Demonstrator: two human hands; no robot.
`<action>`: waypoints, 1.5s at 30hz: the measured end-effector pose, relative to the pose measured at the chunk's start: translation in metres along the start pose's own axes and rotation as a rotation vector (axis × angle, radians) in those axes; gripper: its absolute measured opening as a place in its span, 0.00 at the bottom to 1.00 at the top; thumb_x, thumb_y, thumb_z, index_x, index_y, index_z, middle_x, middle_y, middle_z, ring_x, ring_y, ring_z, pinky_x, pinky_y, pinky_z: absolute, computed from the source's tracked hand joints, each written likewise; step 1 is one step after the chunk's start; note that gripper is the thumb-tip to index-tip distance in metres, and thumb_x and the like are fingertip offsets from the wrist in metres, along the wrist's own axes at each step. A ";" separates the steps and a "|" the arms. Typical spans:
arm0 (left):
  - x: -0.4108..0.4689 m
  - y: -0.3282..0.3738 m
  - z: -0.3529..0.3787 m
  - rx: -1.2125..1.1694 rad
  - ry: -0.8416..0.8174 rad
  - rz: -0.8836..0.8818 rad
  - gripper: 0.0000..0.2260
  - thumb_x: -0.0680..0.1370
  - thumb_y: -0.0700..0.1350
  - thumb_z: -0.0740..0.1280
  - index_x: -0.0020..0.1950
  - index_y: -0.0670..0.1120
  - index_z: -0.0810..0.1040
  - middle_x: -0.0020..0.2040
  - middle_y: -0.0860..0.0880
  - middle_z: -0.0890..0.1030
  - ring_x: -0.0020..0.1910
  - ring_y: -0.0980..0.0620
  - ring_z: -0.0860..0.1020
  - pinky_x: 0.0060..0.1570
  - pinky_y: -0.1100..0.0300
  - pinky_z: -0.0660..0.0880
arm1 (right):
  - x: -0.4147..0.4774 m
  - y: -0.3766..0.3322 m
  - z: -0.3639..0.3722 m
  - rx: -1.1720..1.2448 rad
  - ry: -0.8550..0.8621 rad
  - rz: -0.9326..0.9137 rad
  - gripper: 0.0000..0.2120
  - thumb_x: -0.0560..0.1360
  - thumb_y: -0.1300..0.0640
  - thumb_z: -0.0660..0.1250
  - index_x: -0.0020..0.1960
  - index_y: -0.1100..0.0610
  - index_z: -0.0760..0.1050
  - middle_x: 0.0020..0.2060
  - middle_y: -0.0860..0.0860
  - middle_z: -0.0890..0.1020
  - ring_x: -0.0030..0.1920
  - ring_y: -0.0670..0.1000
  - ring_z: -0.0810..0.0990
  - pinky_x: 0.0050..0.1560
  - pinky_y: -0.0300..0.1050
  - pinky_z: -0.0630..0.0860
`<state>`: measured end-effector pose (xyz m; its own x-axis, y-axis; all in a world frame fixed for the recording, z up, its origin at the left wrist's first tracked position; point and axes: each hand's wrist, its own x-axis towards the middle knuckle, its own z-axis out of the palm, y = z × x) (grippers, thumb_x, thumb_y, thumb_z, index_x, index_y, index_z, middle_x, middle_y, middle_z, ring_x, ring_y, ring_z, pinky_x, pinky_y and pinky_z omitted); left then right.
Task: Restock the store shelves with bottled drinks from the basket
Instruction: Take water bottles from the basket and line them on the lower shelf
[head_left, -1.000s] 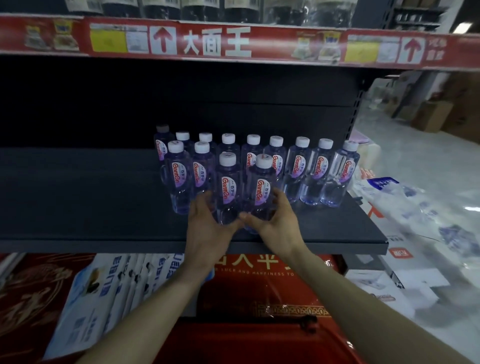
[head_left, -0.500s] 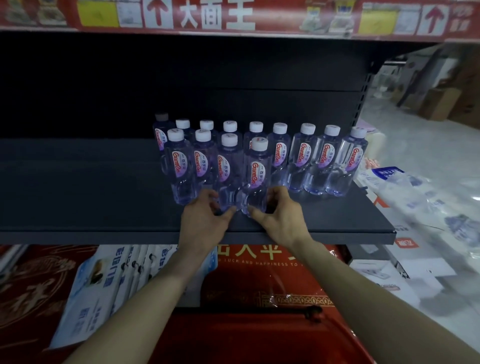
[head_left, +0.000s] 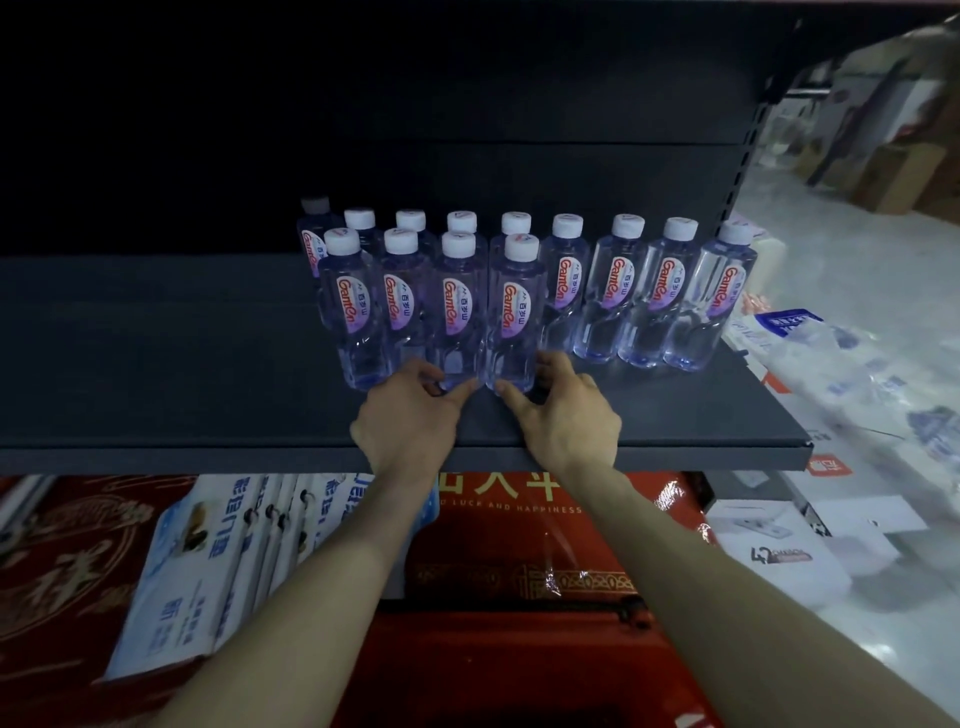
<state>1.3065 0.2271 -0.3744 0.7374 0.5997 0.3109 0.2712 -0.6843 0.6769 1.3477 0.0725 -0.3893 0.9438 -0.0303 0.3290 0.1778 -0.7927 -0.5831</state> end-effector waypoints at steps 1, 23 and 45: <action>0.000 0.002 0.000 0.008 0.003 -0.003 0.23 0.68 0.74 0.70 0.51 0.59 0.79 0.45 0.59 0.84 0.51 0.49 0.83 0.51 0.51 0.77 | 0.000 0.001 0.001 -0.010 0.001 -0.002 0.29 0.72 0.25 0.62 0.67 0.39 0.67 0.55 0.48 0.83 0.57 0.55 0.81 0.54 0.55 0.80; -0.005 -0.004 -0.030 -0.291 -0.279 -0.028 0.14 0.76 0.54 0.74 0.59 0.54 0.78 0.45 0.58 0.81 0.50 0.55 0.81 0.45 0.65 0.73 | -0.015 -0.010 -0.024 0.010 -0.271 0.031 0.30 0.78 0.35 0.62 0.77 0.45 0.63 0.62 0.58 0.76 0.62 0.63 0.76 0.65 0.58 0.75; -0.202 -0.118 -0.029 -0.155 -0.727 -0.161 0.06 0.69 0.50 0.73 0.44 0.57 0.82 0.39 0.54 0.85 0.41 0.52 0.85 0.54 0.50 0.82 | -0.240 0.065 -0.015 0.233 -0.573 0.266 0.13 0.79 0.53 0.66 0.61 0.54 0.81 0.53 0.53 0.85 0.55 0.54 0.83 0.54 0.39 0.74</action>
<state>1.1073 0.1991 -0.4975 0.9325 0.2266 -0.2813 0.3597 -0.5129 0.7794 1.1283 0.0188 -0.4951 0.9509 0.1728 -0.2567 -0.0862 -0.6488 -0.7560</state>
